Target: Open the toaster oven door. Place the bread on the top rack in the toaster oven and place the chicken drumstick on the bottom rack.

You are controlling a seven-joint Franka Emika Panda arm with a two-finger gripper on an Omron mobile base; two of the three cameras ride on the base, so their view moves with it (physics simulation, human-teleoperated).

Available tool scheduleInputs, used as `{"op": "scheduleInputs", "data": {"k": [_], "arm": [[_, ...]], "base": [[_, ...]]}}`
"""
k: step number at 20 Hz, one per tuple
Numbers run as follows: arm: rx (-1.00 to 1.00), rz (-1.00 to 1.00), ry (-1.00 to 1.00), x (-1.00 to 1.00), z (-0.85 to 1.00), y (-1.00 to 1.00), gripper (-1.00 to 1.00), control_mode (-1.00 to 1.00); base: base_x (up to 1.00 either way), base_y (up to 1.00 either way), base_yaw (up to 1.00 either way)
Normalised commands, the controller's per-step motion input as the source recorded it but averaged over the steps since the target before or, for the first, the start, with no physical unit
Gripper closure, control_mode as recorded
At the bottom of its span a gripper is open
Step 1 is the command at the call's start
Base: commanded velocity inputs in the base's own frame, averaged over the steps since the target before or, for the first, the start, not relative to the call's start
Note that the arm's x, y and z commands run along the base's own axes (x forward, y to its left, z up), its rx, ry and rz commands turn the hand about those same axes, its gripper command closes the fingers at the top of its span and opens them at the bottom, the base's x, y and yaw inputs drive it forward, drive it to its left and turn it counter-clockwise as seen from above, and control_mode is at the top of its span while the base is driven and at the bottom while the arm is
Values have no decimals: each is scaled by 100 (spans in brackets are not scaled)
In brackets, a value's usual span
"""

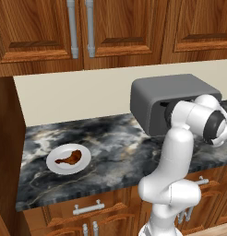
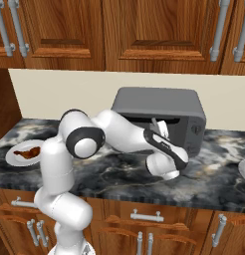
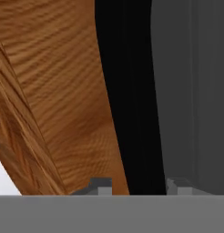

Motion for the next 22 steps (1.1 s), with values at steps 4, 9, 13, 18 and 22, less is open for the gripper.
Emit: {"op": "scheduleInputs", "data": {"k": [4,9,13,18,22], "arm": [[9,0,-10,0,65,0,100,-100],[10,0,-11,0,67,0,100,-100],[11,0,-14,0,66,0,100,-100],[14,0,-16,0,68,0,100,-100],[15,0,-19,0,69,0,100,-100]], "base": [[0,0,0],[0,0,0],[0,0,0],[0,0,0],[0,0,0]]}}
